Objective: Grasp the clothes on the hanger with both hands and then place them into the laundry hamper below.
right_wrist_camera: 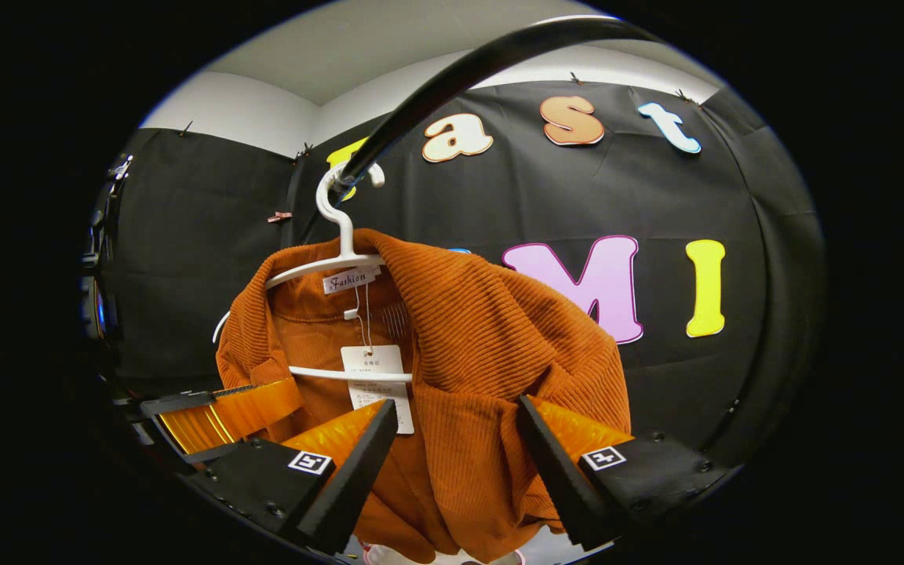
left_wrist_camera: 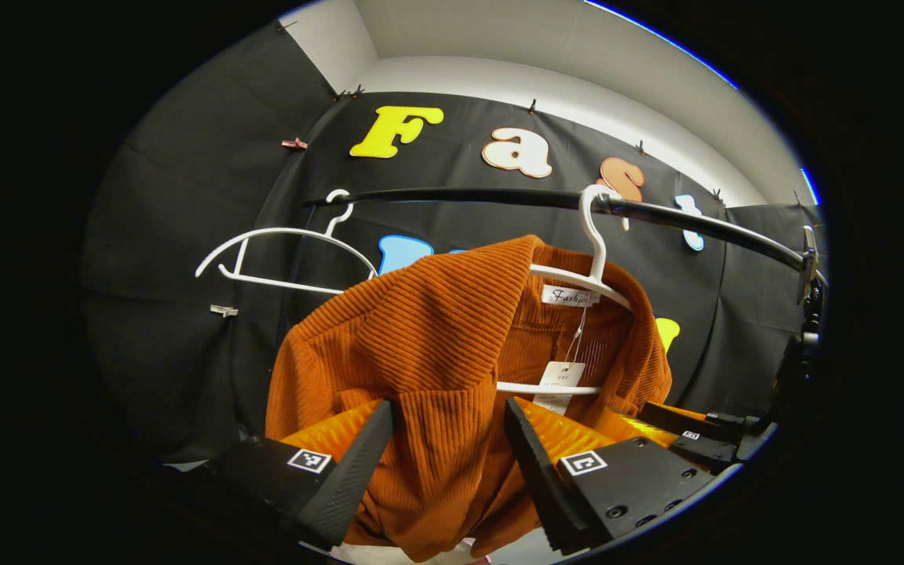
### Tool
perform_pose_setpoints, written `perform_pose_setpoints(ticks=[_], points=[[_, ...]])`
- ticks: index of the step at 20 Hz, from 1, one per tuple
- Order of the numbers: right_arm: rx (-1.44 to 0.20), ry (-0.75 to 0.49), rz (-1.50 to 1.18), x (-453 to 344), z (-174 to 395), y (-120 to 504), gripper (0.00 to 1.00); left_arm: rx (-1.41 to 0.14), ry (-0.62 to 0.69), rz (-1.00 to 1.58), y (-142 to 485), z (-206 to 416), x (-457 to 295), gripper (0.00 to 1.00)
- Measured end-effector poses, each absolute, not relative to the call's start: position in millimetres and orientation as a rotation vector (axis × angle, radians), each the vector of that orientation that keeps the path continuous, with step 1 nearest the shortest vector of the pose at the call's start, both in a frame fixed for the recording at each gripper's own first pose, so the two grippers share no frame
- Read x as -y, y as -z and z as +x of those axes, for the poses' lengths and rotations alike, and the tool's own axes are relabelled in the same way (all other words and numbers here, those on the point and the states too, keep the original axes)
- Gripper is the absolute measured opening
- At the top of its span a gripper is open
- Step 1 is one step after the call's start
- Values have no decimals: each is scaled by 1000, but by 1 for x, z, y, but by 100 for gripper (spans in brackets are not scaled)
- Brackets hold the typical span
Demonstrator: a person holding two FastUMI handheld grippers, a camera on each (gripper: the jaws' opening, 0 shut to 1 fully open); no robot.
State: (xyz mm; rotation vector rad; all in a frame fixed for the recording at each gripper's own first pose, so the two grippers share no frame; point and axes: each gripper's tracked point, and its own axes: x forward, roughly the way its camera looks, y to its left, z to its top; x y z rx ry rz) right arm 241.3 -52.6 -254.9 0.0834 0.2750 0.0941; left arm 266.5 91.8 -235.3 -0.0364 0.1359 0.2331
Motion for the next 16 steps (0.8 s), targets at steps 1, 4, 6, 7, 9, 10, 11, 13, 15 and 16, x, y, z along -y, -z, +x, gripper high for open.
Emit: perform_pose_setpoints(ticks=[1,4,6,7,9,10,11,13,15,16], points=[[-273,-88,89,52,246,257,100,-125,-249,-35,234,270,-93,91],[-272,-28,92,61,264,267,99,-101,-317,-46,235,281,-101,91],[-279,-3,98,60,277,275,96,-75,-359,-28,233,286,-104,91],[-274,-3,90,60,283,278,96,-64,-385,0,232,286,-108,91],[-267,4,42,68,292,282,93,-56,-427,59,235,289,-116,90],[-269,-8,24,67,297,283,81,-63,-436,79,239,293,-117,89],[-270,-19,14,67,300,284,76,-68,-455,92,240,294,-122,81],[-264,-26,-2,73,306,286,68,-76,-479,93,240,293,-128,60],[-242,-17,-23,86,307,281,32,-75,-499,62,239,293,-136,30],[-243,-50,-10,84,308,280,14,-72,-472,31,239,293,-133,15]])
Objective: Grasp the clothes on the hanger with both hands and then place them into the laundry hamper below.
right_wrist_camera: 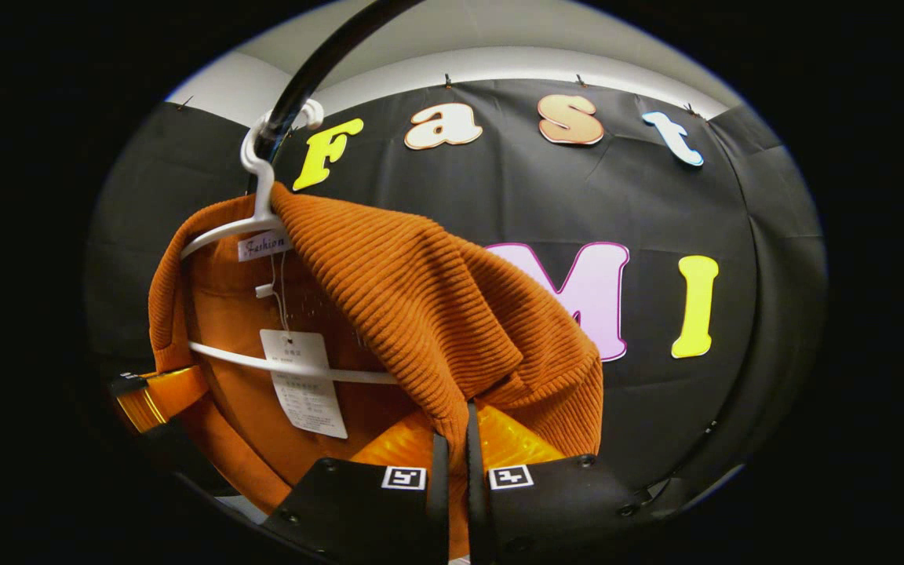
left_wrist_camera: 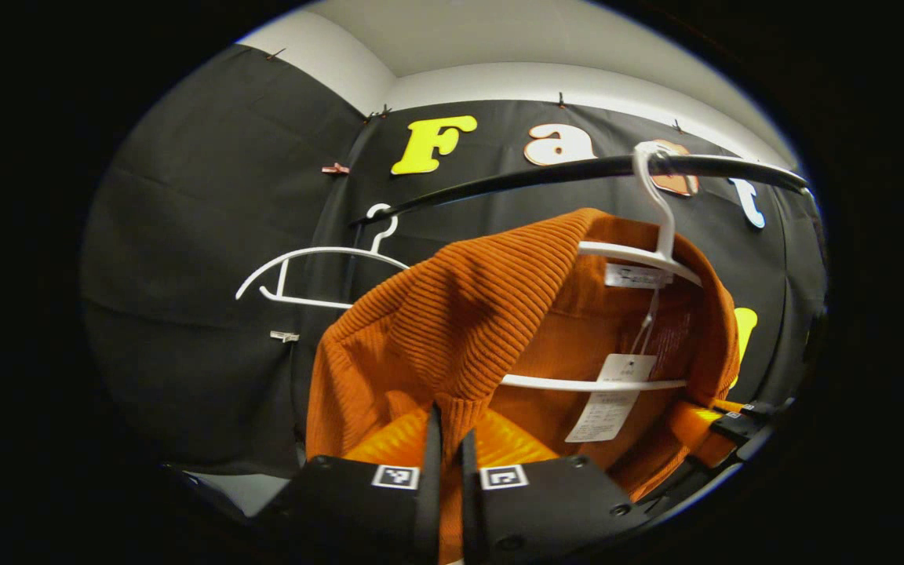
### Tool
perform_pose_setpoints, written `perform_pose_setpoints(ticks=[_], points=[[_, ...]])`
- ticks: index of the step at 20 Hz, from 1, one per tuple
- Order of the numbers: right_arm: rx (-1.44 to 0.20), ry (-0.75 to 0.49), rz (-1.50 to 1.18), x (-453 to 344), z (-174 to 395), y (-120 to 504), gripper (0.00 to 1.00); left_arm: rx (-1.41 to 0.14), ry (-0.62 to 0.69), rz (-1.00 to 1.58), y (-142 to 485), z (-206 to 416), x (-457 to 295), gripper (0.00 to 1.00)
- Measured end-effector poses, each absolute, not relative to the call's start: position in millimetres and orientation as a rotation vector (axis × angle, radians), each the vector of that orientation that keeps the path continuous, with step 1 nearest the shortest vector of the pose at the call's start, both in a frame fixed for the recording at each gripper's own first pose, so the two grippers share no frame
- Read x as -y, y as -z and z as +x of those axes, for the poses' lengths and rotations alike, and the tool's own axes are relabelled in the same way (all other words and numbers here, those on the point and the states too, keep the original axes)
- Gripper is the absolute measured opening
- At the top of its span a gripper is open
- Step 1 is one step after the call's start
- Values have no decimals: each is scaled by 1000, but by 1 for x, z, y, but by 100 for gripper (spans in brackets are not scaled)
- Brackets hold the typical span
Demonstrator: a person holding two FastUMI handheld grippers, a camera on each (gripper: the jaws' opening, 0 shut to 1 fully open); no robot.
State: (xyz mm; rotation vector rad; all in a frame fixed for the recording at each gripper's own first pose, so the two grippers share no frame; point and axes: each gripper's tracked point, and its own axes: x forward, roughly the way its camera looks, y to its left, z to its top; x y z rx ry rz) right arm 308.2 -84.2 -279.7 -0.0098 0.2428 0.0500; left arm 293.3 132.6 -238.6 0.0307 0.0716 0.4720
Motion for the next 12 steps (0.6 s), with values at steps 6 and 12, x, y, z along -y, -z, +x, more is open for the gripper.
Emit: perform_pose_setpoints(ticks=[6,12], points=[[-249,-226,158,87,287,256,14,-122,-455,10,215,255,-146,6],[-196,-299,357,95,266,237,14,-80,-467,71,167,220,-141,5]])
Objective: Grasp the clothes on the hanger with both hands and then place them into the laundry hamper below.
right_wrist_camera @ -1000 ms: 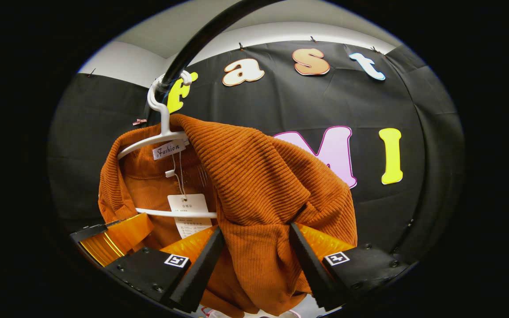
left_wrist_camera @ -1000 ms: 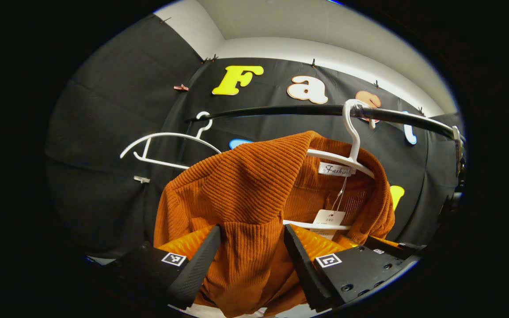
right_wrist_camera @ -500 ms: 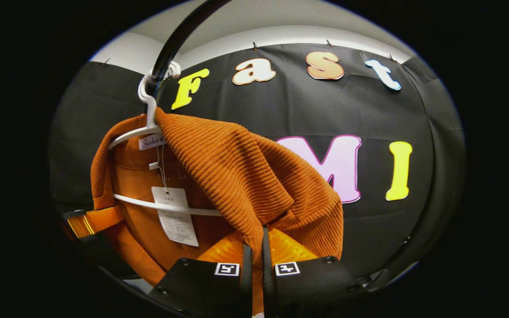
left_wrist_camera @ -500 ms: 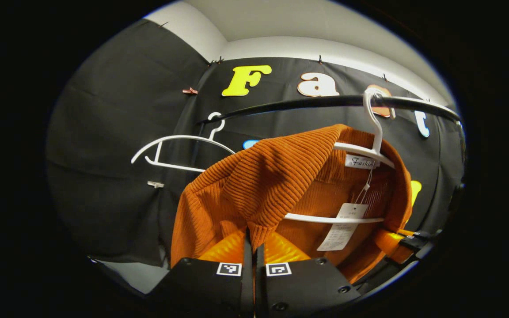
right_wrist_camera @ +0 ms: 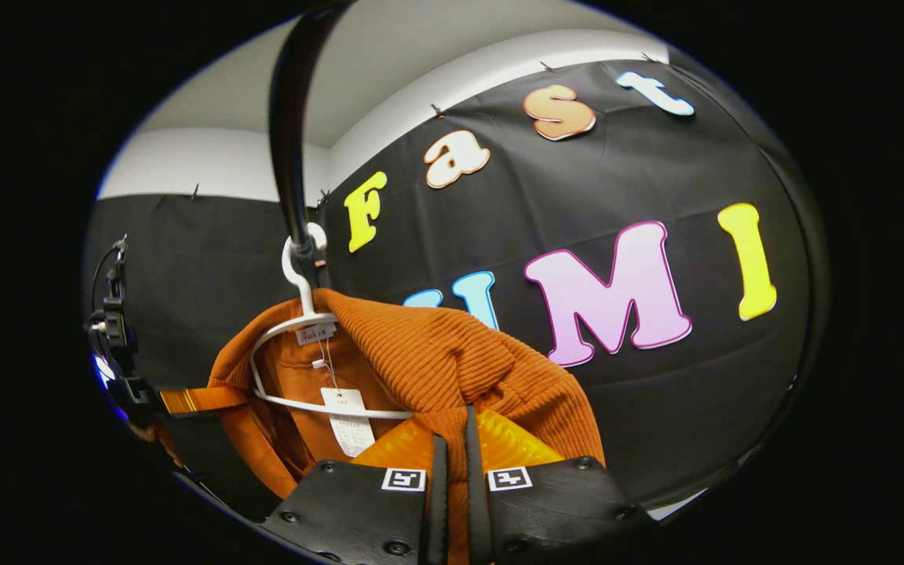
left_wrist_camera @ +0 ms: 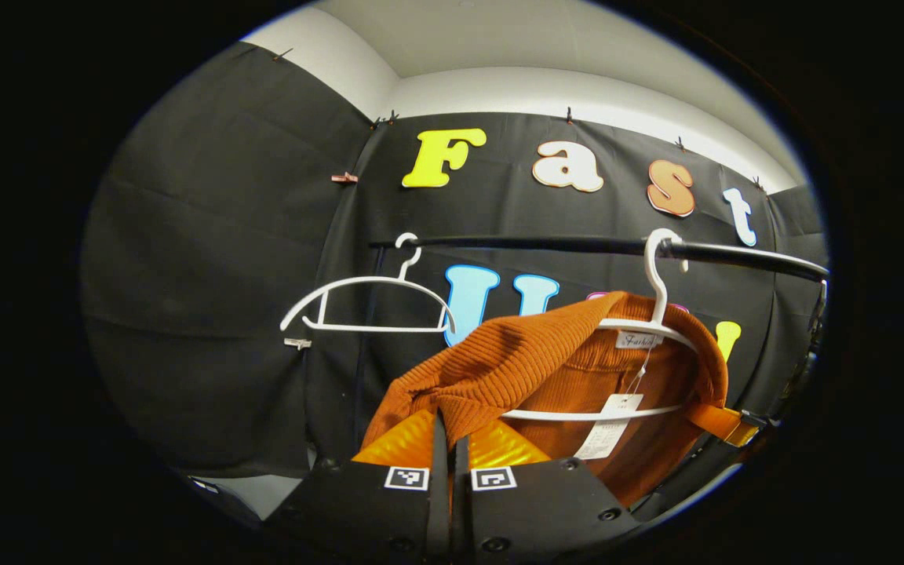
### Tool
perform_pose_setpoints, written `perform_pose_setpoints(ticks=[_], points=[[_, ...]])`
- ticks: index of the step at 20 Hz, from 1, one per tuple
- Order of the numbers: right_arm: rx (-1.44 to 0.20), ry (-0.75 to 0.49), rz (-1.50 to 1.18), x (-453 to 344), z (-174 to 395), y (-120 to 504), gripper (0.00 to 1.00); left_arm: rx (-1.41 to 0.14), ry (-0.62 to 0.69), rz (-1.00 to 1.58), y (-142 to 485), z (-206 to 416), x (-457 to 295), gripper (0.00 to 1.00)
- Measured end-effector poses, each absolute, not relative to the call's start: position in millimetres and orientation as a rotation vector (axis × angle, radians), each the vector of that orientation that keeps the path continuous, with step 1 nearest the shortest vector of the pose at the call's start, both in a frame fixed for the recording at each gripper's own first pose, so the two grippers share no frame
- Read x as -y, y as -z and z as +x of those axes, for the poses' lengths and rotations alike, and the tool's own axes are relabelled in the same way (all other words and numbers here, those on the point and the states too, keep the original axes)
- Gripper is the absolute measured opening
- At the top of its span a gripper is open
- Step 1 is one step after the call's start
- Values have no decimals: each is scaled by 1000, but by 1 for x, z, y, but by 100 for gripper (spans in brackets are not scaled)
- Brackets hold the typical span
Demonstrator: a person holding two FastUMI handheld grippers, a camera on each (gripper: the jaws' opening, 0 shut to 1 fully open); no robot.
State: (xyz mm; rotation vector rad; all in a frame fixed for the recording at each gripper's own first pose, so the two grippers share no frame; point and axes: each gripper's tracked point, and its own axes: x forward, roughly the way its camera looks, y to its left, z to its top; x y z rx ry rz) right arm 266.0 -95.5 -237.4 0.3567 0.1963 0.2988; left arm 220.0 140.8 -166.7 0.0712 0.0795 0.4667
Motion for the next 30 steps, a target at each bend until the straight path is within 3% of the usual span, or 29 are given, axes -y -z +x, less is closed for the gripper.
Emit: perform_pose_setpoints(ticks=[5,9,13,15,16,17,18,20,25,30], points=[[-193,-354,560,103,280,225,14,-56,-463,121,144,221,-151,5],[-151,-494,685,109,282,182,10,0,-403,117,102,220,-150,6],[-52,-595,895,113,295,130,14,17,-317,132,68,234,-152,4],[-28,-575,899,124,312,121,19,-10,-270,150,60,244,-154,3],[-18,-560,868,129,320,119,14,-18,-241,175,53,249,-153,5],[-15,-531,820,135,329,121,19,-28,-216,219,51,256,-155,5],[-18,-504,768,139,335,125,14,-58,-202,280,56,262,-162,4],[-43,-451,692,144,340,134,14,-153,-183,357,80,273,-178,6],[-125,-410,636,147,344,158,14,-289,-120,310,139,286,-197,6],[-142,-406,598,149,360,154,14,-397,55,216,152,307,-204,6]])
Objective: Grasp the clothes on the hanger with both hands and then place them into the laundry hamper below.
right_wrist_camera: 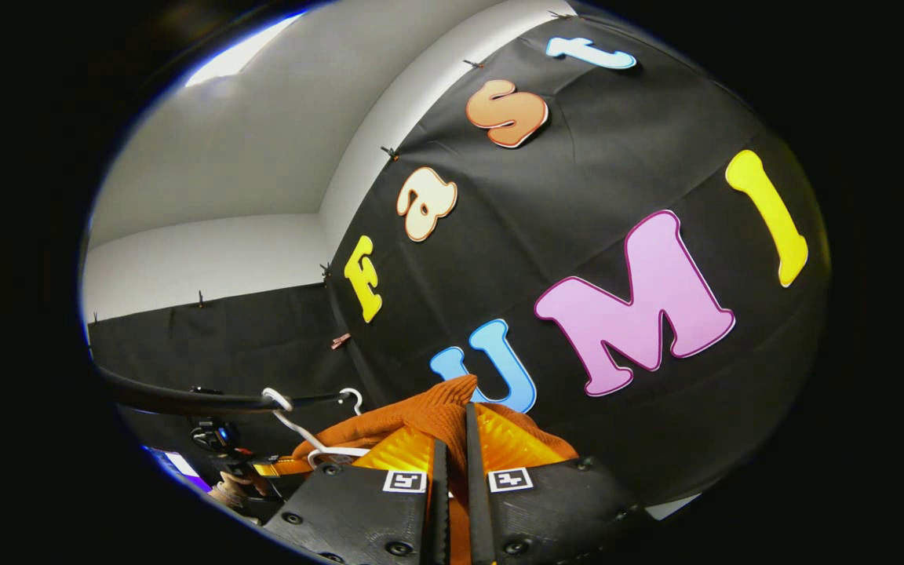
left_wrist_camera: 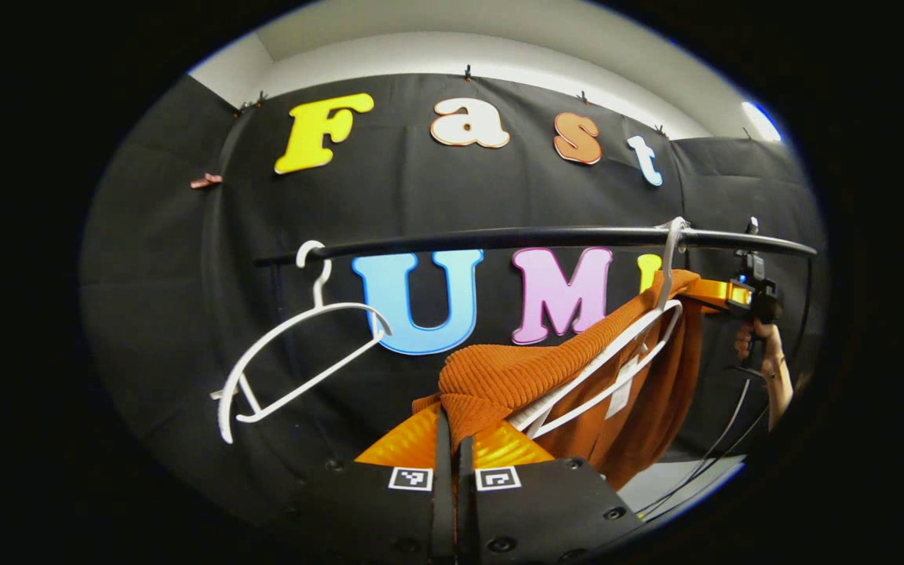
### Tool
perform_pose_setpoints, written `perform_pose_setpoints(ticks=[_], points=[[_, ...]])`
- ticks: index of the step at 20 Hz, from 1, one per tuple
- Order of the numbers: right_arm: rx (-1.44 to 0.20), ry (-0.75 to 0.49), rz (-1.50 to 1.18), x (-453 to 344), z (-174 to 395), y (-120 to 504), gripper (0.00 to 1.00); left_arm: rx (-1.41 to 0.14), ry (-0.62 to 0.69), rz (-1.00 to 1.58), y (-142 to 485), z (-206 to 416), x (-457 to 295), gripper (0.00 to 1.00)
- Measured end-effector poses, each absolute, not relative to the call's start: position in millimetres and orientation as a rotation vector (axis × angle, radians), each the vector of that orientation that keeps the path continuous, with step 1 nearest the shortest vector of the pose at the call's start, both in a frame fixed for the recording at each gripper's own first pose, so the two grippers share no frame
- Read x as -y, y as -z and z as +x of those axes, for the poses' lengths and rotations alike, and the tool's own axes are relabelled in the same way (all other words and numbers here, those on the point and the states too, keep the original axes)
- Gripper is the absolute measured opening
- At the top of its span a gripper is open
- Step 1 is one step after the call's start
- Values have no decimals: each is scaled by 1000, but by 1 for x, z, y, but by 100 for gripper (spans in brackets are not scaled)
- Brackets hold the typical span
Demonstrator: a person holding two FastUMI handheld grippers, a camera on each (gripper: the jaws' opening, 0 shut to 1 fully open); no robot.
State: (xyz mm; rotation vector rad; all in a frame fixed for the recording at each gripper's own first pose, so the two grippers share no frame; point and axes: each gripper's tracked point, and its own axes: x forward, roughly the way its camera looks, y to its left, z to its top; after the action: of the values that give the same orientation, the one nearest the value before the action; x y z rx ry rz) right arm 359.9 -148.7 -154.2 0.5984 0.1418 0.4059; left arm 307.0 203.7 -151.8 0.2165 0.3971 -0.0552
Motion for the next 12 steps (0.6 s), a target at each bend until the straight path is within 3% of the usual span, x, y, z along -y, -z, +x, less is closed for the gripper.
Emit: perform_pose_setpoints(ticks=[3,4,5,12], points=[[-142,-426,485,142,371,155,14,-496,107,234,168,322,-218,6],[-152,-436,466,141,374,157,10,-523,122,243,179,326,-222,6],[-163,-436,463,142,377,162,14,-548,136,238,191,328,-222,6],[-258,-415,692,161,379,204,14,-572,288,-112,245,321,-213,6]])
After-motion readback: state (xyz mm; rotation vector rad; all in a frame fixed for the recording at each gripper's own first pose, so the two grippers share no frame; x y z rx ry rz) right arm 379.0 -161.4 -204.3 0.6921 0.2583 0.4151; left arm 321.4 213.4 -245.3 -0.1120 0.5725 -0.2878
